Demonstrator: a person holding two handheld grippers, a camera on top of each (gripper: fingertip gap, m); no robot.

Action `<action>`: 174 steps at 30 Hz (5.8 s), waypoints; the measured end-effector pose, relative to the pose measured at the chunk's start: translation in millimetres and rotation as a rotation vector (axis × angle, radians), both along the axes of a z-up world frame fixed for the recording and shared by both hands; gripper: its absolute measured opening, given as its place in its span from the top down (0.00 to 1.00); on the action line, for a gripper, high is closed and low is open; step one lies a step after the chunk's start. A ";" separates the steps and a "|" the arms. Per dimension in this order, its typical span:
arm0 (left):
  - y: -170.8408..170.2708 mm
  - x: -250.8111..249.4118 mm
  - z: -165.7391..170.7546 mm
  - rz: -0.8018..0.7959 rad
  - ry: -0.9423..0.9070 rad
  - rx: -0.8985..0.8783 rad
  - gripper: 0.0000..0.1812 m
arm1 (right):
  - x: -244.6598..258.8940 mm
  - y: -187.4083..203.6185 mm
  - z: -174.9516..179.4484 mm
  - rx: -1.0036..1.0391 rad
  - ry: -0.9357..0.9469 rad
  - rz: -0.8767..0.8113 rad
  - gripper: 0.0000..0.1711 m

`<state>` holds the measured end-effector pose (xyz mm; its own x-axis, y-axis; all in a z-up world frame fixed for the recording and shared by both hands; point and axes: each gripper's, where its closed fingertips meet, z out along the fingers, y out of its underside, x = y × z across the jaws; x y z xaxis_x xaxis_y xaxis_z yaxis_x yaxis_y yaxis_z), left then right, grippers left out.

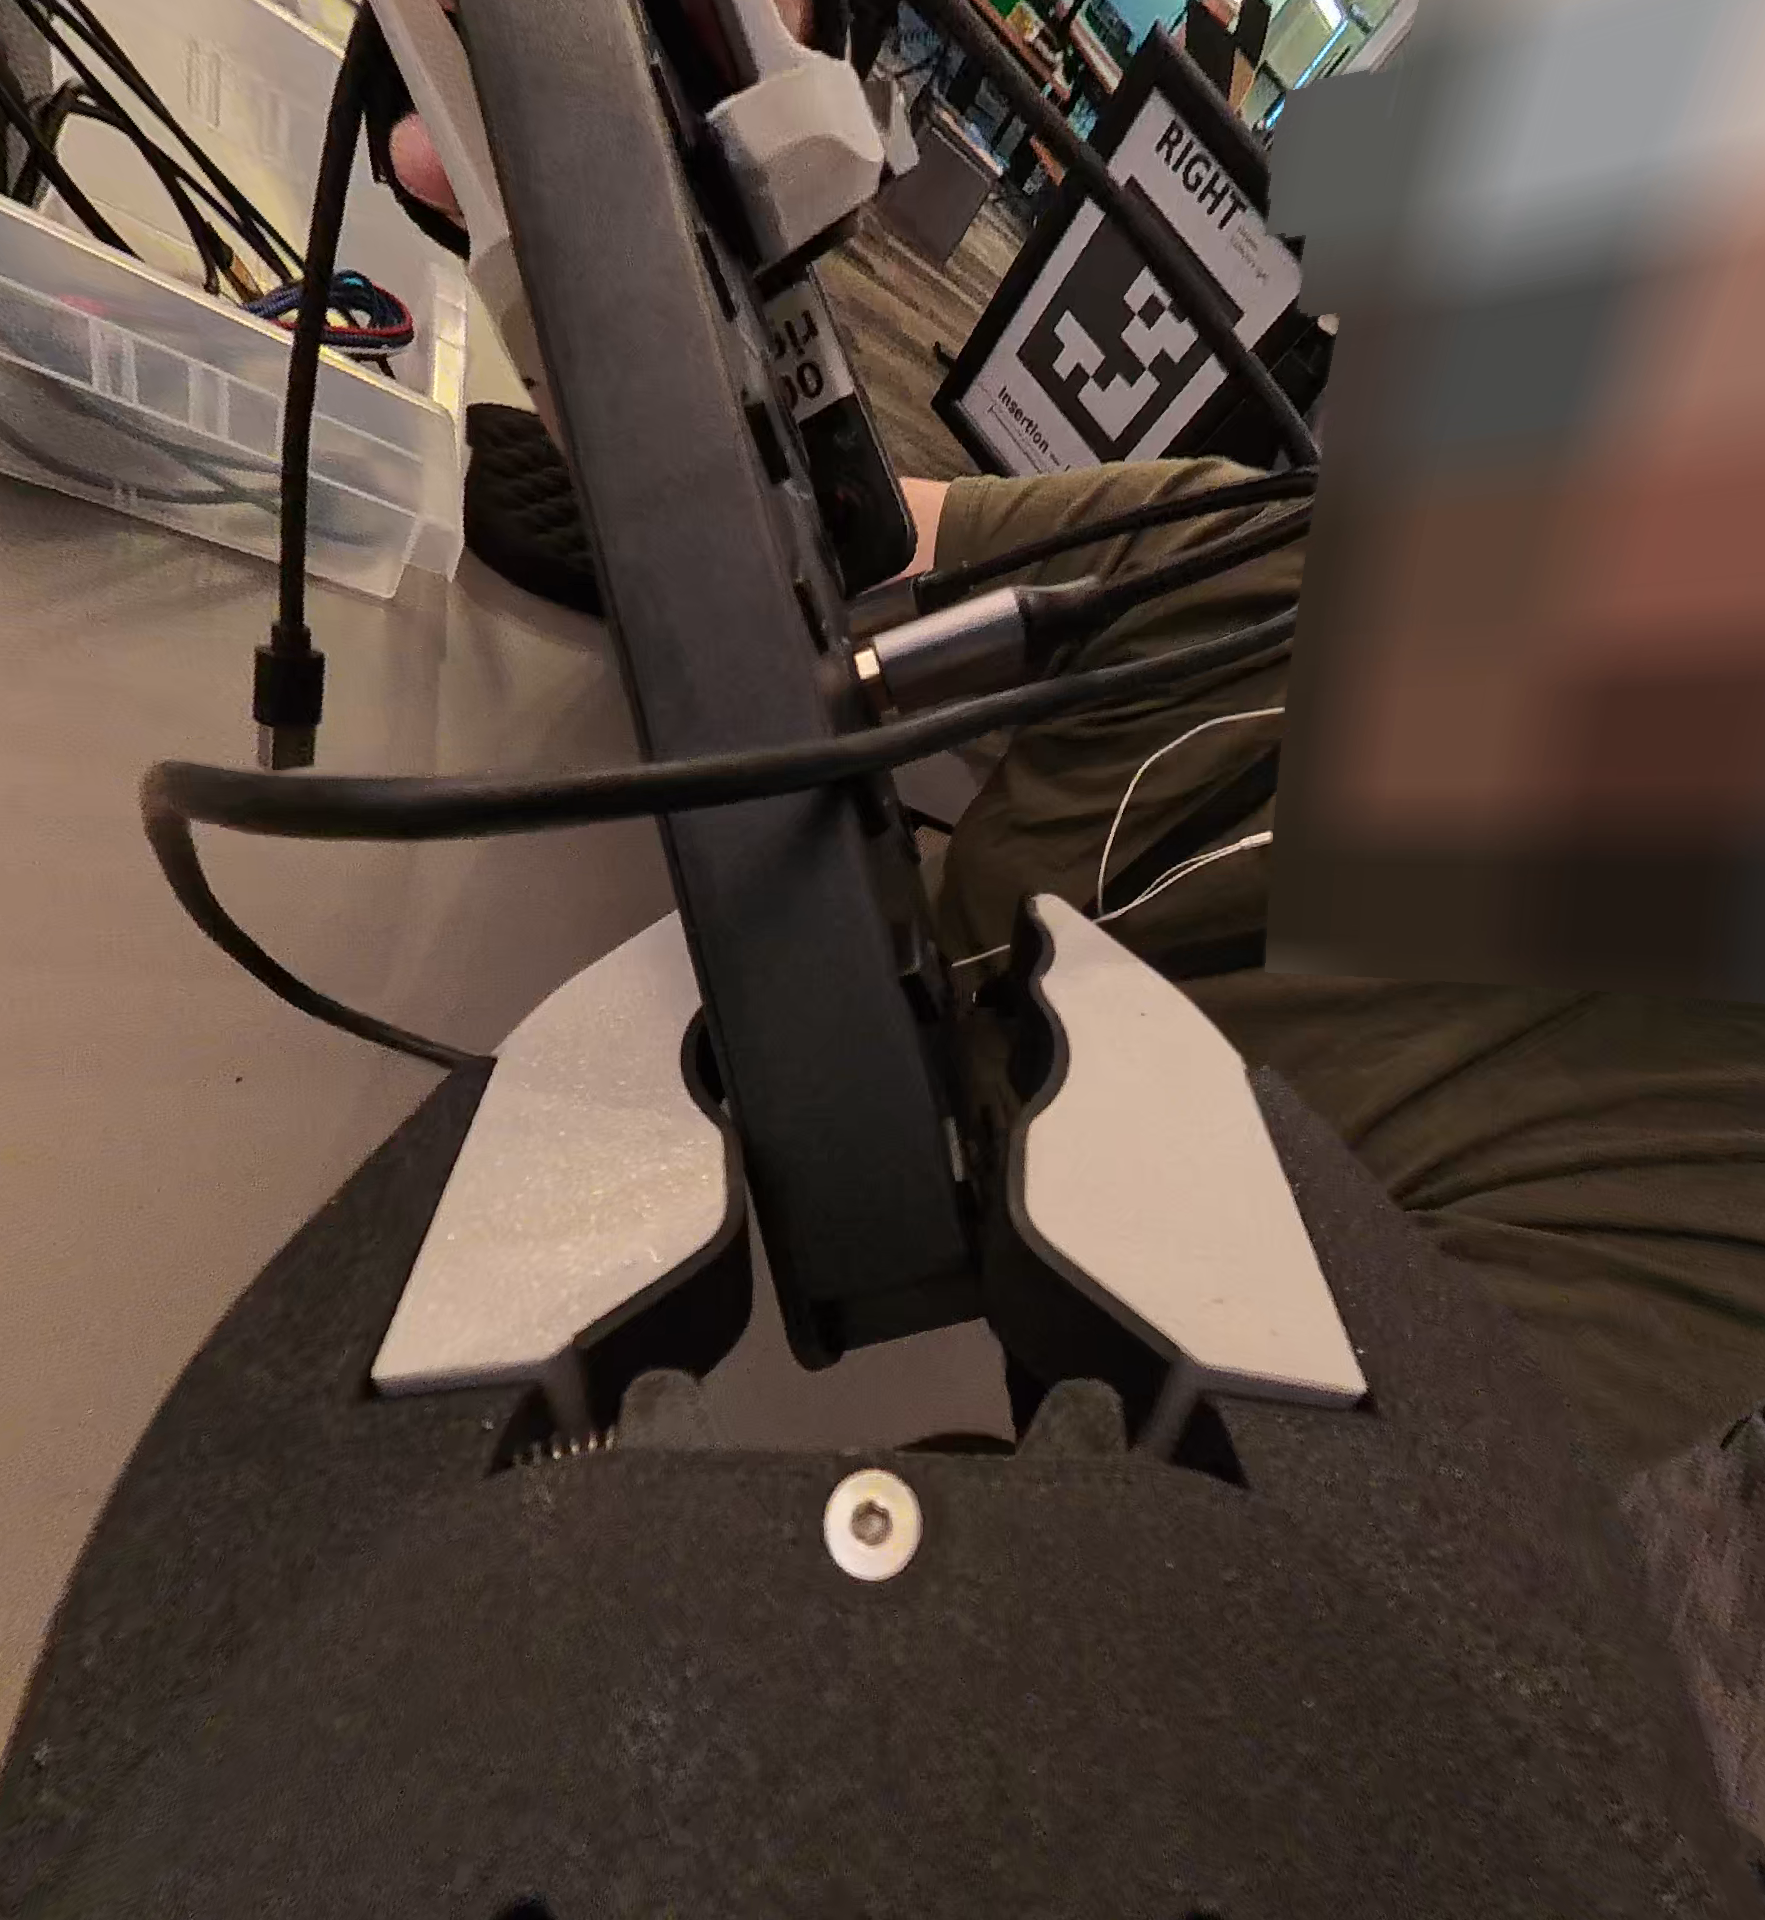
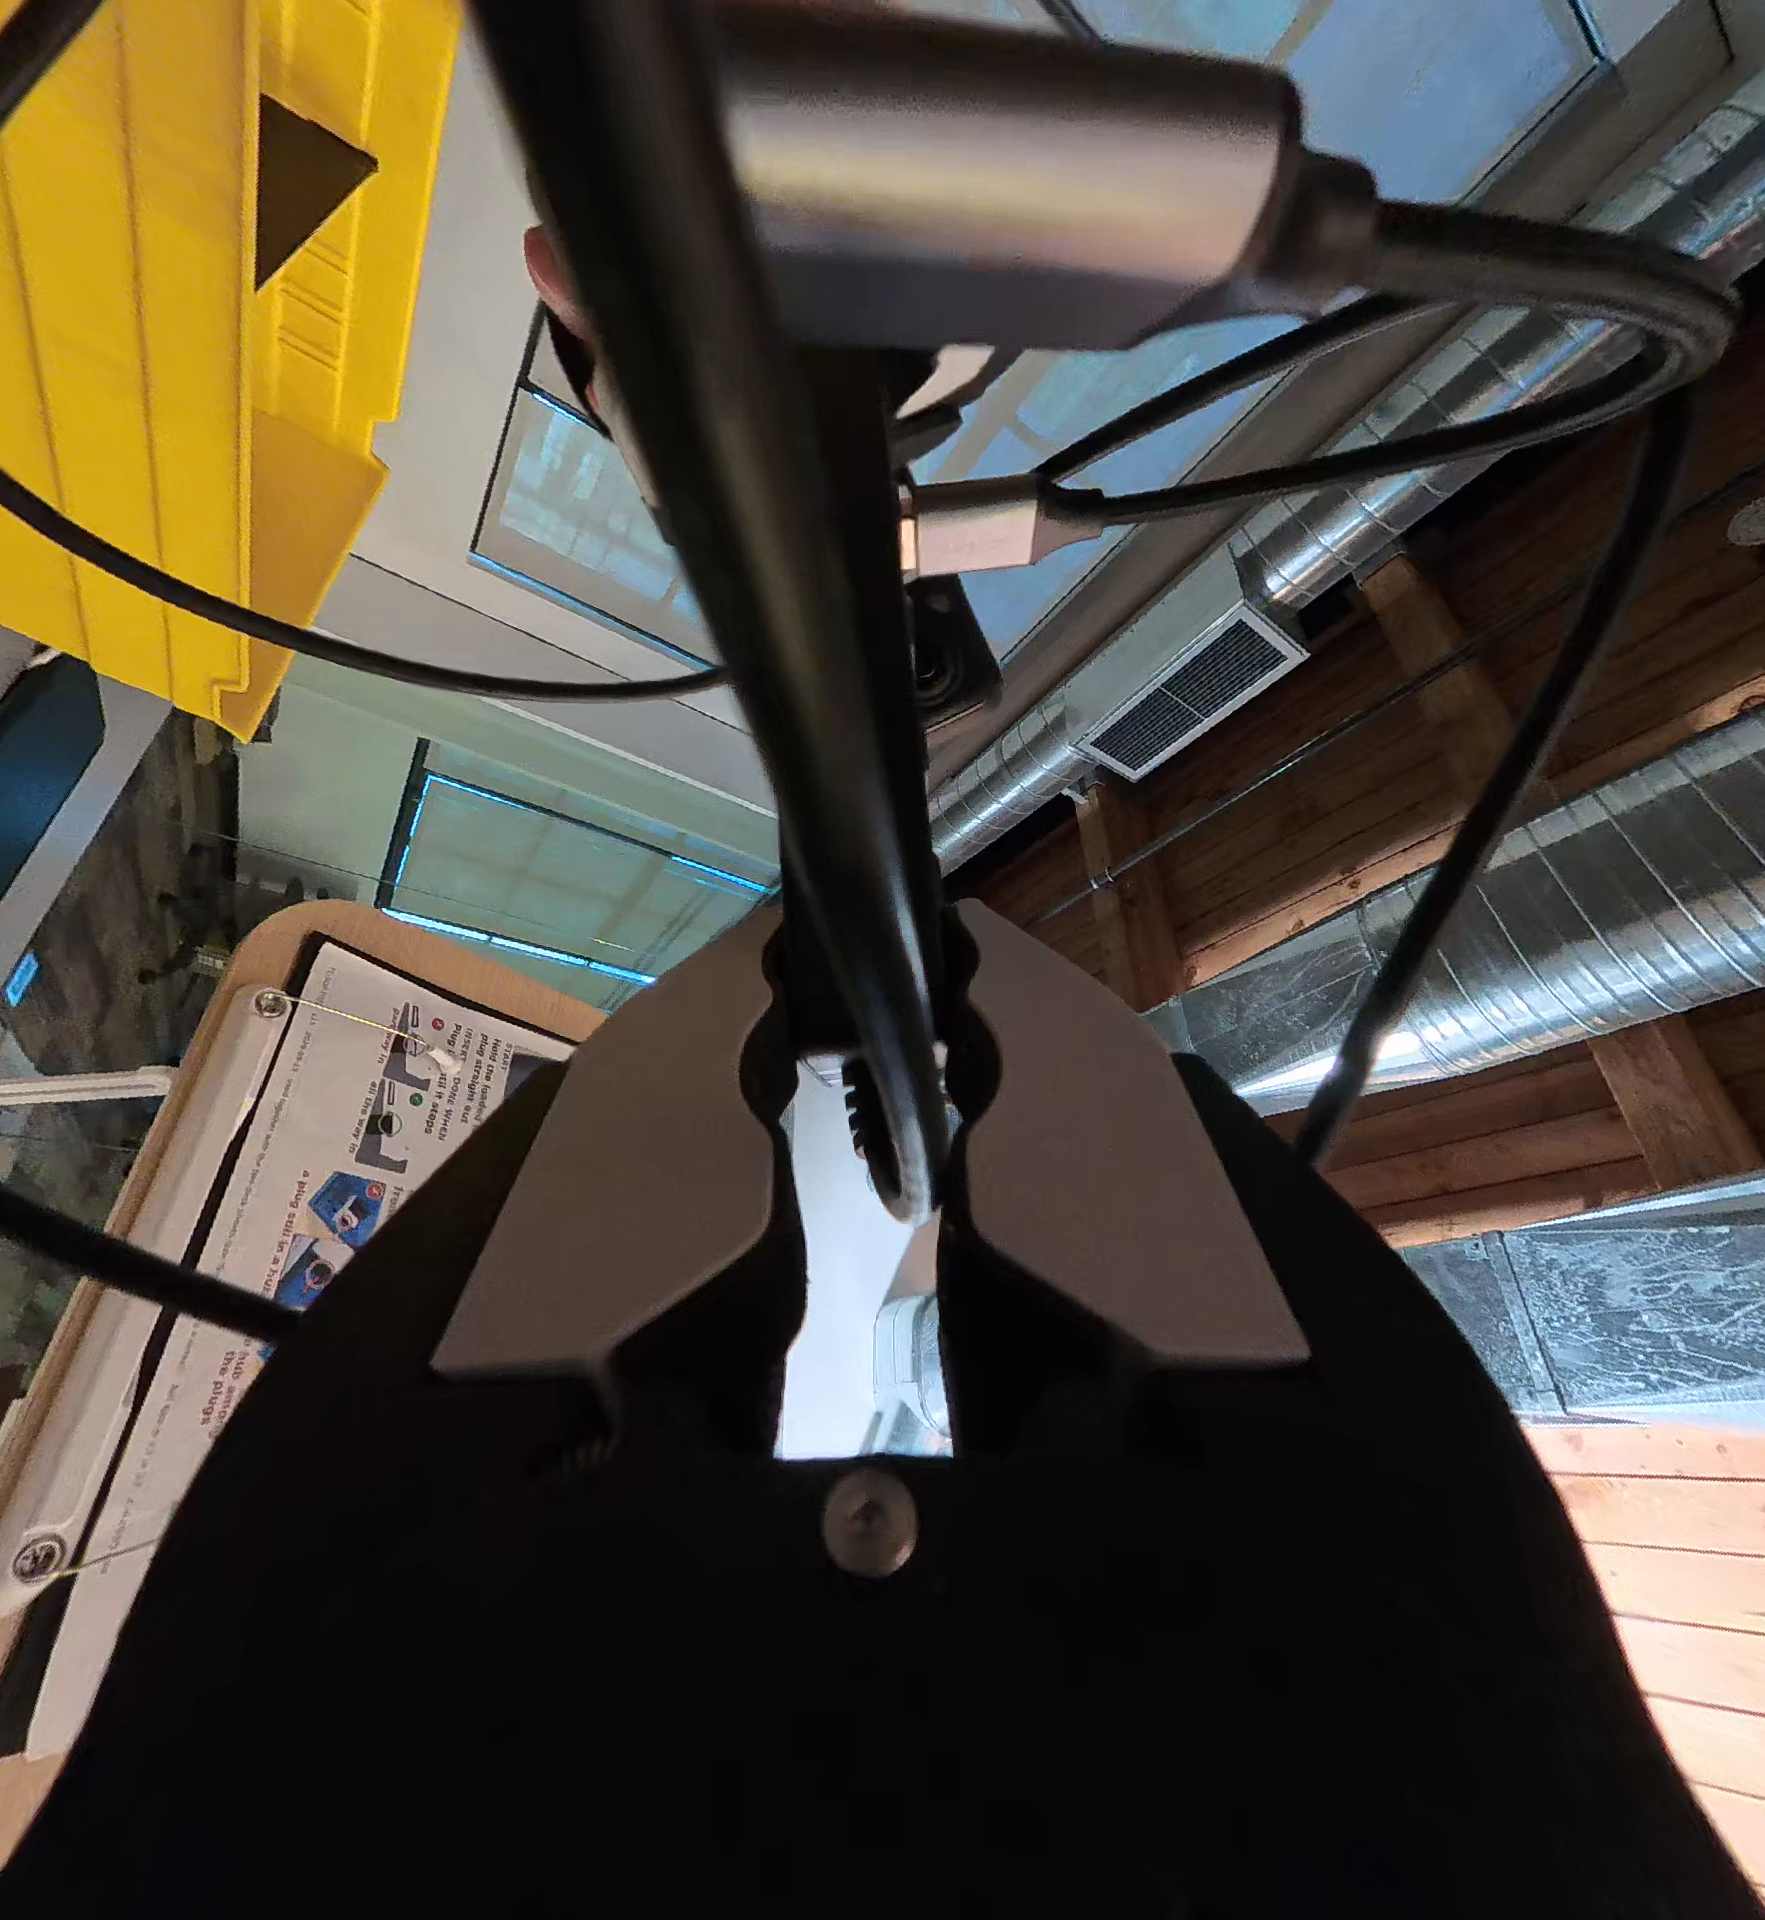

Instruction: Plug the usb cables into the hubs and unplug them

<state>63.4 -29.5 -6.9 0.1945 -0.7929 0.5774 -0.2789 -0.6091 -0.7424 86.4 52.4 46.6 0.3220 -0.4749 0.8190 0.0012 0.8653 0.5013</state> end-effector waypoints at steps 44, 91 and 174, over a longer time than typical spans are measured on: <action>31.1 -1.2 -4.2 0.036 -0.099 -0.066 0.85 | 6.3 41.5 6.1 -0.168 -0.095 -0.122 0.82; 102.9 -50.2 59.7 0.615 -0.304 0.264 0.85 | 17.9 11.9 11.4 -1.541 -0.752 0.086 0.77; 126.1 -43.4 -45.7 0.744 0.867 0.486 0.75 | -6.3 130.3 17.6 -2.476 -0.278 0.311 0.62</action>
<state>20.0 96.6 -52.6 0.8592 -0.4222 -0.2889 -0.4949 -0.5433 -0.6782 80.1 182.7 64.2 0.0127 0.9160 -0.4009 -0.0351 -0.4003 -0.9157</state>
